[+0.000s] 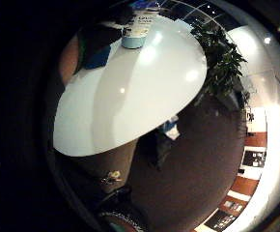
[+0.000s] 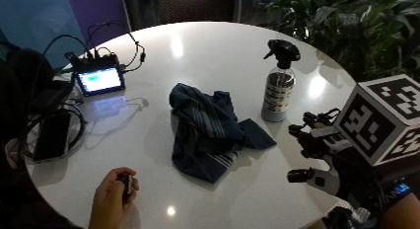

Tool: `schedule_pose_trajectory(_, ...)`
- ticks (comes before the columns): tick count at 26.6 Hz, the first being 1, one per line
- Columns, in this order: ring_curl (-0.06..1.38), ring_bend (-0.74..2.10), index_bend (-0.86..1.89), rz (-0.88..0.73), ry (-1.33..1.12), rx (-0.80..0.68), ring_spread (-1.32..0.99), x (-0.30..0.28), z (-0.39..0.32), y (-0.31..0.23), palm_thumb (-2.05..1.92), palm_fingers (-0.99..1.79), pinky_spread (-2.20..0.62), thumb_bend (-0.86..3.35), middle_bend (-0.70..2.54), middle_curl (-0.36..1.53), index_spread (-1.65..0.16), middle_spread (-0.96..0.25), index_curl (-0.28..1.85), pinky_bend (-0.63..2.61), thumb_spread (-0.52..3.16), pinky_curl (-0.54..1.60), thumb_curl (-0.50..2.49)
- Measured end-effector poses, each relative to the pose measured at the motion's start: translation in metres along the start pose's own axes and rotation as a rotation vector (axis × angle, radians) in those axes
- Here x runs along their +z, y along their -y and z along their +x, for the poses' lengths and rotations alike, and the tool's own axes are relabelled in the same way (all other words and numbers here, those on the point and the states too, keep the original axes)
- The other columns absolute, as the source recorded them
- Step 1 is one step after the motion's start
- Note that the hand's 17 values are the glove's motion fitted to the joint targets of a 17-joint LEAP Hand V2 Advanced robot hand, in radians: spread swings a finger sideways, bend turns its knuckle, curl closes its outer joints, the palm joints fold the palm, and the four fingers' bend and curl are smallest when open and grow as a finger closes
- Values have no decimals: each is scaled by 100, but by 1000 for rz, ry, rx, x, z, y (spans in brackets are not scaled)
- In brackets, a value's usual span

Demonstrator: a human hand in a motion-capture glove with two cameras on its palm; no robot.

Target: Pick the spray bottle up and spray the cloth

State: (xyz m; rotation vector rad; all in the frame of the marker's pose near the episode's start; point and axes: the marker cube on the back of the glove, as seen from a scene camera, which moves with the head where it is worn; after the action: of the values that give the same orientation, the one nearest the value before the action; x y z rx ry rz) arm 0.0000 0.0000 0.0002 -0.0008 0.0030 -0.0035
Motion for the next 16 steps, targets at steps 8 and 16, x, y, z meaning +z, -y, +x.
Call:
schedule_pose_trajectory(8,10,20,27,-1,-1,-7,-8,3,0,3,20,37,19,6,19,11,-39,-7,18,39,71,17,10)
schedule_pose_trajectory(16,14,22,24,136,42,-44,-10,-26,-2,42,25,44,22,4,18,16,-44,-8,23,39,89,22,15)
